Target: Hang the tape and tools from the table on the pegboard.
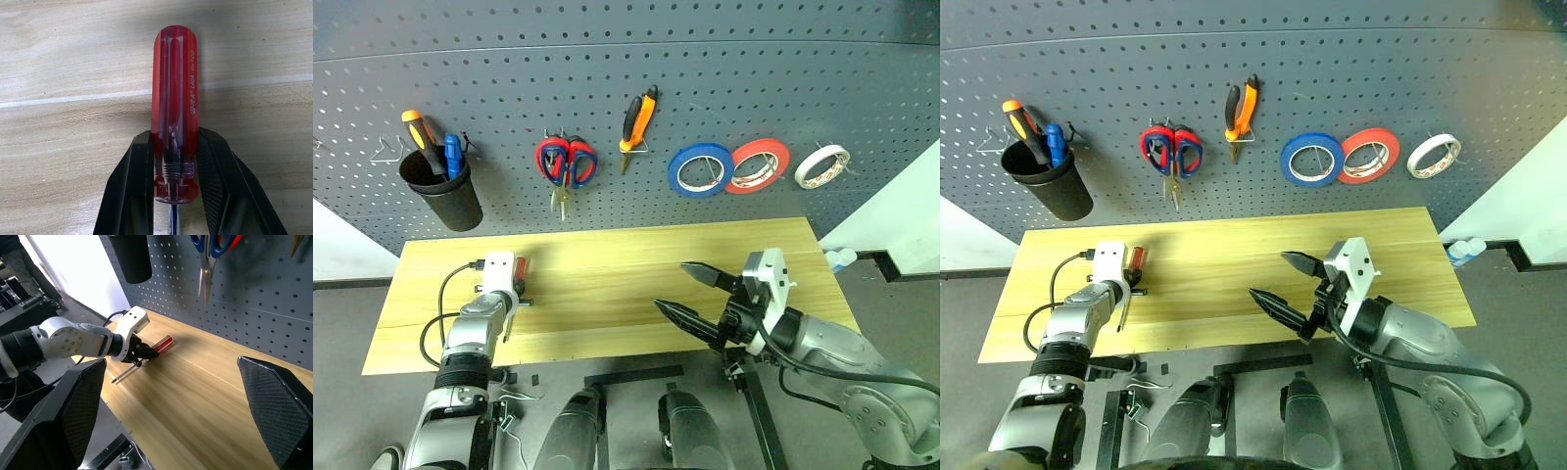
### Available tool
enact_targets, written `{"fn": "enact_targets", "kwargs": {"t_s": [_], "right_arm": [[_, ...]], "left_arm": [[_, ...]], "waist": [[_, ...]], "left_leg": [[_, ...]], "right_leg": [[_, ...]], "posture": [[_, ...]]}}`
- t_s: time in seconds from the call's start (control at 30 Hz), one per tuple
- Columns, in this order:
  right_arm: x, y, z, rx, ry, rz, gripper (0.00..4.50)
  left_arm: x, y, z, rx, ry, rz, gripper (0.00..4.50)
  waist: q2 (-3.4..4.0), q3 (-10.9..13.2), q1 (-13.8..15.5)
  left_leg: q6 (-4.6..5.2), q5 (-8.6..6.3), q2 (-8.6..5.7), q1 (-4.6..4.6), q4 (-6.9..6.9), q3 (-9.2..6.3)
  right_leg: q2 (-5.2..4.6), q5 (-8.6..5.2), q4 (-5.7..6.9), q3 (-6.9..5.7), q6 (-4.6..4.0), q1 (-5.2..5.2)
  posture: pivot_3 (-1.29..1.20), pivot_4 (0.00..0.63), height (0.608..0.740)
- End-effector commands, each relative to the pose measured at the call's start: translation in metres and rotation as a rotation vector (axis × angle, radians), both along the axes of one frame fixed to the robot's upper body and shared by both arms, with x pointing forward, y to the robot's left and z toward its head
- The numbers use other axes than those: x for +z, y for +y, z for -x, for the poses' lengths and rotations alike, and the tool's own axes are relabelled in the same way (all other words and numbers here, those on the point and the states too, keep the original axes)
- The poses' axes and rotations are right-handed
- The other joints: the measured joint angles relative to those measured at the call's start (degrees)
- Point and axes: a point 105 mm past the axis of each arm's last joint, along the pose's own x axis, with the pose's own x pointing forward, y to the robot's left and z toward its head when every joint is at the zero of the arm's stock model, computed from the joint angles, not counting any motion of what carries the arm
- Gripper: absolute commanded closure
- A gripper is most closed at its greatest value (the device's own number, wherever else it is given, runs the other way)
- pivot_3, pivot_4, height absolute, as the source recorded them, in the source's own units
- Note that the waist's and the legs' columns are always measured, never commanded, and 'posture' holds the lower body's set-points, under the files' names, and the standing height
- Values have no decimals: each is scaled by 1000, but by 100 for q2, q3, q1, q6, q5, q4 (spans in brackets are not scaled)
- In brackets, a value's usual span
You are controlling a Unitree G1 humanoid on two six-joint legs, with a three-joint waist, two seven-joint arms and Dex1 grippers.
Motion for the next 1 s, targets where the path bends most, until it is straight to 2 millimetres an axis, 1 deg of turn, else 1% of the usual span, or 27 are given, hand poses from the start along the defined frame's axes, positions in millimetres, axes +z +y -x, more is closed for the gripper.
{"fn": "enact_targets", "kwargs": {"t_s": [0.03, 0.13, 0.33, 0.53, 0.73, 0.87, 1.0], "right_arm": [[7, 0, 2, 8, -35, -10, 0], [6, -3, 2, 4, -30, -2, 0], [3, -6, 1, 3, -24, 4, 0], [3, -9, 1, 14, -19, 4, 0], [0, -12, -1, 13, -9, 9, 0], [-1, -13, -2, 10, -9, 12, 0], [-1, -14, -3, 8, -10, 14, 0]], "left_arm": [[15, -5, -1, -67, -71, -64, 3638], [18, -11, 3, -111, -95, -92, 3638], [29, -30, 10, -216, -170, -141, 3638], [58, -54, 15, -326, -281, -131, 3638], [96, -84, 17, -456, -443, -118, 3638], [111, -96, 20, -529, -522, -113, 3638], [124, -107, 30, -608, -605, -111, 3638]], "waist": [[0, 0, 0], [0, 0, 2], [2, -1, 5], [2, -1, 8], [3, -2, 9], [4, -2, 7], [5, -3, 8]], "left_leg": [[0, 0, 0, 0, 0, 0], [0, 0, 0, 0, 1, 0], [0, 0, 0, 0, 1, 0], [0, 0, 0, 0, 1, 0], [0, 0, 0, 0, 1, 1], [0, 0, 0, 0, 1, 1], [0, 0, 0, 0, 1, 2]], "right_leg": [[0, 0, 0, 0, 0, 0], [0, 0, 0, 0, -1, 0], [-1, 0, 1, 1, -1, 1], [-1, 0, 1, 1, -1, 1], [-1, 0, 0, 1, -1, 1], [-1, 0, 1, 0, -1, 1], [-1, 0, 0, 0, -1, 1]], "posture": [[-118, 238, 715], [-116, 237, 715], [-111, 233, 715], [-104, 230, 715], [-98, 227, 715], [-96, 225, 715], [-95, 224, 715]]}}
